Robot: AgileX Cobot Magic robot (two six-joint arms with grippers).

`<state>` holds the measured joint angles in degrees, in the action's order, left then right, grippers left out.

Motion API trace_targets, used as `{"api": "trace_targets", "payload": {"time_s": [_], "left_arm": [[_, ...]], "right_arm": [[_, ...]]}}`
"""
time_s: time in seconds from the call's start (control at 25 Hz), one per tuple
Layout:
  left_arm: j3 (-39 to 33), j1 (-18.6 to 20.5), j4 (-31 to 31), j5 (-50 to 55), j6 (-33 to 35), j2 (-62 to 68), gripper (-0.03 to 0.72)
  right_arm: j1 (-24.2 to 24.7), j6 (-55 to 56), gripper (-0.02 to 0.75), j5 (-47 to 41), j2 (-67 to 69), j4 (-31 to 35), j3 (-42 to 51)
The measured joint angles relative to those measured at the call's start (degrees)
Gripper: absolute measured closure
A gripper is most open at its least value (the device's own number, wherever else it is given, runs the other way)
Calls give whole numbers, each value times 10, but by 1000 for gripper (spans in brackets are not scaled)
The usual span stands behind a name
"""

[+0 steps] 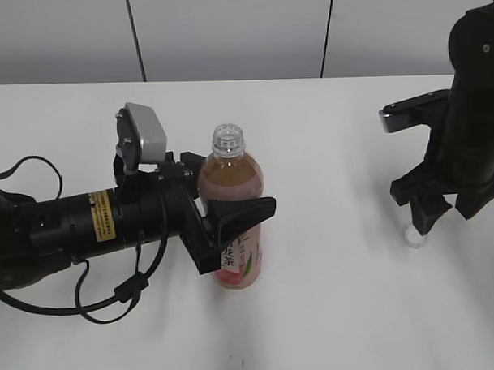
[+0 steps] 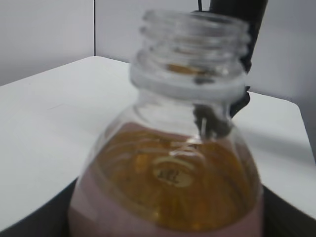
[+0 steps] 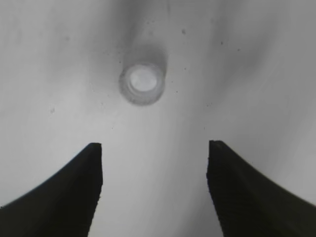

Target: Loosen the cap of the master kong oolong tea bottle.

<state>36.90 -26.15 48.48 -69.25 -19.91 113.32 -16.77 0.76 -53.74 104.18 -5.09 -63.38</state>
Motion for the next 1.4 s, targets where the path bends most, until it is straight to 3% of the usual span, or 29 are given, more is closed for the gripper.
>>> {"api": "trace_targets", "payload": {"time_s": [0.24,0.52,1.0,1.24,1.4], "left_arm": [[0,0,-4,0,-1,0,233],[0,0,-5,1,-1,0,233],[0,0,-6,2,-1,0,233],[0,0,-4,2,3,0,233],[0,0,-4,2,5,0,157]], "right_arm": [[0,0,219,-19,-15,3,0],[0,0,223,-100,-211,21,11],[0,-1,224,-151,-695,41,195],[0,-1,224,-148,-870,42,271],[0,-2,224,-143,-926,42,316]]}}
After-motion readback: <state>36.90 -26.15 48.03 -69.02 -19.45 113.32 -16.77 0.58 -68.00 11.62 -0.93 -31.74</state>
